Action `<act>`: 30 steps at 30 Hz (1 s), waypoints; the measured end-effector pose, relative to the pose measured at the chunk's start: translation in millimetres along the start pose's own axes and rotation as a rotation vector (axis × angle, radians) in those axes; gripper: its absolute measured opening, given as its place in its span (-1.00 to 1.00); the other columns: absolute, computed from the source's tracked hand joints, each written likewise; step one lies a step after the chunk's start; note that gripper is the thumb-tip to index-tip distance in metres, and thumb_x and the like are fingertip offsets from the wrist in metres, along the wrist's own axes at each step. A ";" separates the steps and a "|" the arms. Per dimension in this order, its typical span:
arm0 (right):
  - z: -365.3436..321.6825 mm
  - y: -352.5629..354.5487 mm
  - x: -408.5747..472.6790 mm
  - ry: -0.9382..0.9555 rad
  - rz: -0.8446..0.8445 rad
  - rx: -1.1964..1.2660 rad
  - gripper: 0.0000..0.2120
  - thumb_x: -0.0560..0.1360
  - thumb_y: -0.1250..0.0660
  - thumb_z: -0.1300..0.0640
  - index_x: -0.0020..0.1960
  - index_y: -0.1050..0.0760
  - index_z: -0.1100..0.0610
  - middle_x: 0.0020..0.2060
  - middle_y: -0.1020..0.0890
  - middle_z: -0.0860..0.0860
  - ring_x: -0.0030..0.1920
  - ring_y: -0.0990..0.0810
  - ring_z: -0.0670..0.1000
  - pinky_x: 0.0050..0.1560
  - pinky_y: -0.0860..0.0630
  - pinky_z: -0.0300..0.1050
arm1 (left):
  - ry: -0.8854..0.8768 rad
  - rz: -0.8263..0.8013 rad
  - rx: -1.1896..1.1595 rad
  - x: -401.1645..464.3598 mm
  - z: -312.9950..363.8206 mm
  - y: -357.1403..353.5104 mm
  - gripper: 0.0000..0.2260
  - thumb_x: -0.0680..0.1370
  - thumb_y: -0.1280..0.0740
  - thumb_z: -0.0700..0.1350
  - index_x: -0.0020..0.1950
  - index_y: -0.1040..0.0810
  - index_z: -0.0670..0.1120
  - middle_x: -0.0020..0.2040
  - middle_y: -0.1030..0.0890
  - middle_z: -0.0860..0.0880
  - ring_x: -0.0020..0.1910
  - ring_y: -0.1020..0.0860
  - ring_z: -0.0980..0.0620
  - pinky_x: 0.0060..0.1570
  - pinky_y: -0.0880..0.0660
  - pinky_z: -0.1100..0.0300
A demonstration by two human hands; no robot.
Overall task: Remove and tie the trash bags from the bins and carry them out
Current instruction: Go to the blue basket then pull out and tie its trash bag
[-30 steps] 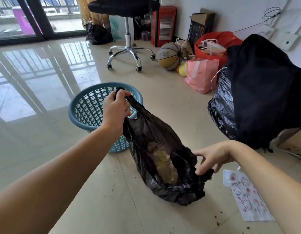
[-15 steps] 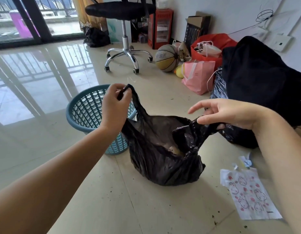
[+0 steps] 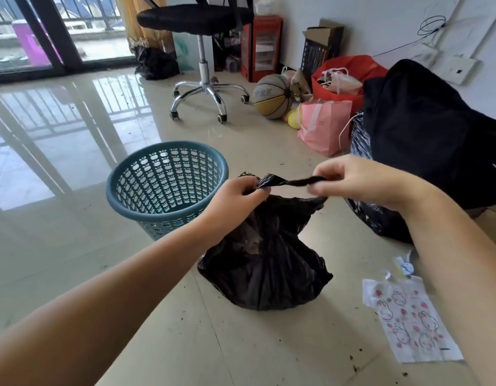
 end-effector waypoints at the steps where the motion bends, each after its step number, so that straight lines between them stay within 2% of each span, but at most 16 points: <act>1: 1.5 2.4 -0.2 0.039 0.026 0.220 -0.88 0.44 -0.38 0.02 -0.20 -0.59 0.06 -0.09 -0.67 0.04 -0.06 -0.62 -0.10 0.06 -0.47 -0.14 | 0.016 -0.051 0.002 -1.4 0.2 0.1 -0.76 0.55 -0.31 -0.06 -0.21 -0.50 -0.20 -0.44 -0.33 0.02 -0.45 -0.28 0.08 -0.44 -0.20 0.24; 3: -2.6 3.6 1.6 0.163 0.045 0.787 -0.79 0.47 -0.26 0.11 -0.32 -0.55 0.02 0.09 -0.65 0.15 0.17 -0.60 0.06 0.24 -0.49 0.03 | -0.011 -0.184 0.089 -6.2 5.8 -4.4 -0.82 0.54 -0.33 -0.05 -0.21 -0.56 -0.11 -0.47 -0.41 0.14 -0.45 -0.36 0.17 -0.40 -0.29 0.37; 5: -0.8 1.1 8.0 0.227 0.088 1.177 -0.72 0.53 -0.19 0.12 -0.31 -0.53 0.06 -0.10 -0.69 0.07 0.02 -0.67 0.06 0.20 -0.54 0.06 | -0.116 -0.236 0.228 -8.7 19.2 -6.2 -0.88 0.54 -0.32 -0.06 -0.12 -0.62 -0.05 -0.42 -0.50 0.17 -0.42 -0.42 0.24 -0.30 -0.36 0.39; 6: 1.3 -3.2 12.0 0.220 0.105 1.240 -0.75 0.54 -0.19 0.08 -0.23 -0.56 0.08 -0.22 -0.67 0.01 -0.13 -0.67 0.00 0.15 -0.57 0.04 | -0.183 -0.215 0.274 -9.0 28.4 -4.6 -0.89 0.55 -0.31 -0.10 -0.07 -0.63 -0.03 -0.40 -0.51 0.15 -0.44 -0.41 0.22 -0.32 -0.35 0.39; 8: 5.8 -14.5 21.4 0.171 0.065 1.158 -0.74 0.49 -0.26 -0.01 0.09 -0.54 0.10 -0.32 -0.58 -0.04 -0.31 -0.59 -0.05 0.01 -0.58 -0.05 | -0.301 -0.144 0.311 -9.1 49.0 3.1 -0.84 0.55 -0.26 -0.19 -0.04 -0.63 -0.02 -0.45 -0.46 0.11 -0.54 -0.34 0.18 -0.47 -0.26 0.43; 10: 12.5 -28.1 25.9 0.081 -0.053 0.888 -0.50 0.47 -0.33 -0.02 0.37 -0.36 0.07 -0.30 -0.49 -0.02 -0.35 -0.51 -0.06 -0.15 -0.54 -0.14 | -0.396 -0.099 0.319 -7.0 68.4 10.8 -0.82 0.54 -0.23 -0.25 -0.06 -0.61 -0.06 -0.41 -0.46 0.08 -0.53 -0.36 0.16 -0.50 -0.26 0.42; 11: 13.7 -35.5 26.3 0.044 -0.114 0.710 -0.41 0.45 -0.34 -0.05 0.43 -0.27 0.04 -0.28 -0.46 0.00 -0.34 -0.48 -0.07 -0.18 -0.51 -0.16 | -0.437 -0.092 0.326 -5.4 76.9 11.9 -0.83 0.53 -0.23 -0.26 -0.06 -0.60 -0.08 -0.35 -0.51 0.06 -0.45 -0.42 0.16 -0.43 -0.34 0.37; 13: 6.3 -49.6 27.1 0.032 -0.176 0.338 -0.30 0.37 -0.37 -0.20 0.41 -0.23 0.01 -0.29 -0.43 0.02 -0.35 -0.43 -0.09 -0.18 -0.45 -0.18 | -0.495 -0.106 0.330 -0.1 87.2 7.7 -0.83 0.49 -0.22 -0.26 -0.10 -0.60 -0.09 -0.24 -0.56 0.07 -0.23 -0.50 0.11 -0.14 -0.44 0.23; 15: -10.2 -61.8 28.5 0.081 -0.149 0.173 -0.37 0.33 -0.32 -0.27 0.23 -0.37 0.12 -0.41 -0.34 -0.02 -0.43 -0.31 -0.08 -0.29 -0.32 -0.19 | -0.485 -0.146 0.288 5.7 86.6 -1.4 -0.82 0.45 -0.21 -0.26 -0.12 -0.59 -0.10 -0.26 -0.56 0.07 -0.18 -0.52 0.03 -0.06 -0.44 0.20; 16: -16.2 -65.0 30.1 0.091 -0.116 0.214 -0.50 0.38 -0.29 -0.22 0.06 -0.41 0.19 -0.47 -0.27 -0.04 -0.46 -0.23 -0.06 -0.36 -0.24 -0.17 | -0.456 -0.158 0.247 7.8 83.1 -5.6 -0.81 0.46 -0.20 -0.27 -0.11 -0.60 -0.11 -0.27 -0.57 0.02 -0.19 -0.53 -0.01 -0.08 -0.45 0.20; 18: -19.5 -65.0 33.3 0.047 -0.017 0.393 -0.73 0.54 -0.19 -0.04 -0.20 -0.41 0.14 -0.53 -0.17 -0.06 -0.51 -0.12 -0.06 -0.42 -0.11 -0.13 | -0.386 -0.136 0.115 11.8 73.6 -9.2 -0.78 0.49 -0.19 -0.28 -0.01 -0.58 -0.08 -0.21 -0.58 -0.09 -0.19 -0.53 -0.08 -0.07 -0.48 0.17; 20: -11.0 -62.4 34.5 -0.044 0.031 0.550 -0.57 0.61 -0.07 0.05 -0.35 -0.54 0.01 -0.57 -0.14 -0.07 -0.55 -0.07 -0.07 -0.44 -0.02 -0.13 | -0.285 -0.089 -0.077 16.8 61.2 -3.2 -0.68 0.51 -0.15 -0.35 0.11 -0.52 -0.03 -0.11 -0.56 -0.06 -0.15 -0.54 -0.04 0.02 -0.52 0.10; 22: -2.0 -58.3 34.4 -0.097 0.059 0.712 -0.45 0.61 -0.04 0.10 -0.47 -0.58 0.03 -0.60 -0.15 -0.08 -0.60 -0.07 -0.09 -0.45 0.01 -0.14 | -0.231 -0.107 -0.063 21.7 46.4 2.9 -0.58 0.50 -0.12 -0.41 0.22 -0.47 -0.01 0.02 -0.55 -0.02 -0.01 -0.58 -0.02 0.12 -0.55 0.03; 25: 6.6 -55.4 34.5 -0.141 0.086 0.862 -0.61 0.60 -0.04 0.13 -0.34 -0.45 0.10 -0.61 -0.21 -0.07 -0.63 -0.11 -0.11 -0.51 -0.03 -0.20 | -0.278 -0.233 0.273 20.2 32.9 -2.4 -0.65 0.54 -0.24 -0.27 0.28 -0.49 0.00 0.06 -0.61 -0.05 0.03 -0.60 -0.02 0.11 -0.54 0.13; 27: 8.5 -56.9 36.1 -0.139 0.090 0.862 -0.74 0.60 -0.03 0.14 -0.23 -0.36 0.11 -0.60 -0.23 -0.07 -0.61 -0.14 -0.10 -0.51 -0.07 -0.21 | -0.309 -0.153 0.413 20.7 31.2 -3.2 -0.74 0.53 -0.30 -0.18 0.23 -0.52 -0.06 -0.09 -0.61 -0.05 -0.08 -0.57 -0.04 -0.02 -0.46 0.24; 30: 7.2 -59.7 41.0 -0.119 0.105 0.826 -0.80 0.60 0.02 0.19 -0.06 -0.37 0.12 -0.56 -0.30 -0.02 -0.56 -0.22 -0.04 -0.48 -0.19 -0.18 | -0.362 0.029 0.532 24.8 32.6 6.0 -0.89 0.55 -0.29 -0.16 0.01 -0.54 -0.18 -0.29 -0.51 0.02 -0.21 -0.49 -0.06 -0.26 -0.28 0.22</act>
Point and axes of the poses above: each hand's wrist, its own x-axis towards the middle knuckle, its own y-axis out of the back of the hand, z = x × y, the point moved 4 cm from there along x, towards the middle knuckle
